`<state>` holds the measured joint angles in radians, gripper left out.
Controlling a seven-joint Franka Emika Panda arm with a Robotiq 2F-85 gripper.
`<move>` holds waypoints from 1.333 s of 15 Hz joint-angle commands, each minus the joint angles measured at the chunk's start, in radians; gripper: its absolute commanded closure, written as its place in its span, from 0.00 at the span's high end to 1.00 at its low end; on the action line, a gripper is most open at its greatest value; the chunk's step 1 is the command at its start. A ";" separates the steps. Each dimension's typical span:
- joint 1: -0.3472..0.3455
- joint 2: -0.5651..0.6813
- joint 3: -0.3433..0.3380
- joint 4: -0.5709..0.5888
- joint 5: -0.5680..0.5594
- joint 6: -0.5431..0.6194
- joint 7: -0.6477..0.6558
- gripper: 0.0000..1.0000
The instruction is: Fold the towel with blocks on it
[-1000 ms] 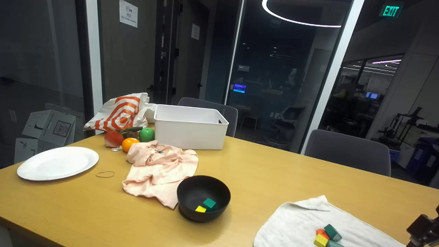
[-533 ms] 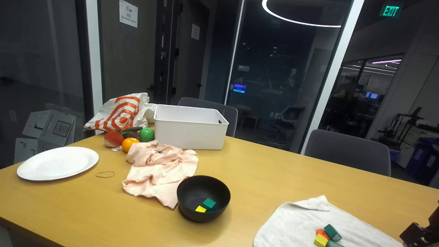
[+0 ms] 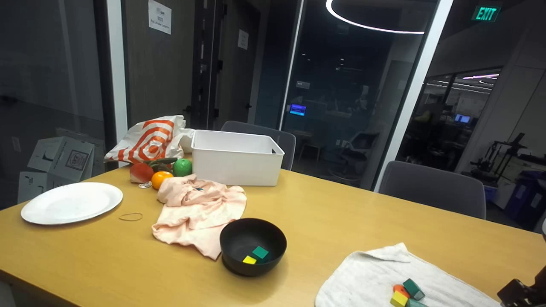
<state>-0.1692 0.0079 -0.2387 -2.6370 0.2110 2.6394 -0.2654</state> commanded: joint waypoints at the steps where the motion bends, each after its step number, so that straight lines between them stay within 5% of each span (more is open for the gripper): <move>1: -0.025 0.021 0.010 0.024 0.088 0.014 -0.065 0.74; 5: -0.035 0.030 0.010 0.033 0.071 0.028 -0.062 0.42; 8: -0.037 0.049 0.000 0.018 -0.159 0.105 0.056 0.74; 13: -0.029 0.047 -0.004 0.011 -0.470 0.118 0.218 0.99; 14: -0.029 0.047 -0.005 0.011 -0.515 0.123 0.244 0.90; 15: -0.028 0.044 -0.006 0.008 -0.552 0.126 0.265 0.65; 17: -0.027 0.036 -0.002 0.006 -0.578 0.121 0.283 0.64; 18: -0.027 0.034 0.001 0.005 -0.575 0.121 0.286 0.54; 20: -0.027 0.027 0.024 -0.001 -0.443 0.092 0.212 0.42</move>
<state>-0.1963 0.0476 -0.2341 -2.6211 -0.3314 2.7376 -0.0067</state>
